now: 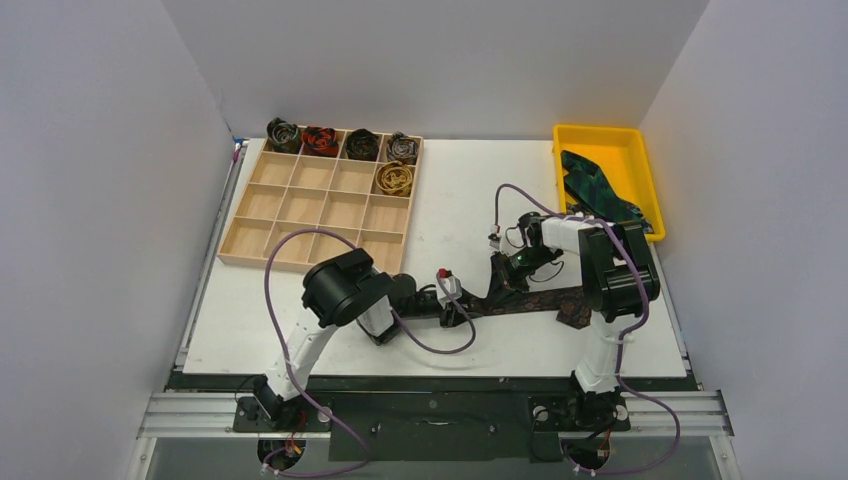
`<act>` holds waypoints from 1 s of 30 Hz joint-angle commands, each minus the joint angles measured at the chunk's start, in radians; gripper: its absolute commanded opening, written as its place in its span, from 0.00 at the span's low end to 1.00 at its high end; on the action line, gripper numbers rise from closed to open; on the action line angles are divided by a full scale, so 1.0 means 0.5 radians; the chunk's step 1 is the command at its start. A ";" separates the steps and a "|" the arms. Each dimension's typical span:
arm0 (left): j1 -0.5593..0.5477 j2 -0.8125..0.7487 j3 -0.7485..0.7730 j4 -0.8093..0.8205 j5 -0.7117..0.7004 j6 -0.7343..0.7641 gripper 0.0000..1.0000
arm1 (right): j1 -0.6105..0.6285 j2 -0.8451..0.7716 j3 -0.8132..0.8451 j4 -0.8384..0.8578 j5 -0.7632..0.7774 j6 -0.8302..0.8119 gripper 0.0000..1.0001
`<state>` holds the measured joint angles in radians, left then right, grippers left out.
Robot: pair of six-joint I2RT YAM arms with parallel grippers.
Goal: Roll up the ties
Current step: Roll the tie at the center of the board.
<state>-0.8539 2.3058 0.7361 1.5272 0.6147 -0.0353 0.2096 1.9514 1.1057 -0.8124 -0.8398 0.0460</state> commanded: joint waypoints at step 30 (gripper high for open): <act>-0.020 -0.608 0.230 -2.649 -0.535 0.677 0.17 | 0.131 -0.128 0.079 0.066 0.177 -0.101 0.24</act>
<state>-0.8745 1.9465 0.8928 0.4789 0.4721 0.2756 0.2764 1.8370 1.1080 -0.7399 -0.8577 0.0597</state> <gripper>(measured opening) 0.284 0.291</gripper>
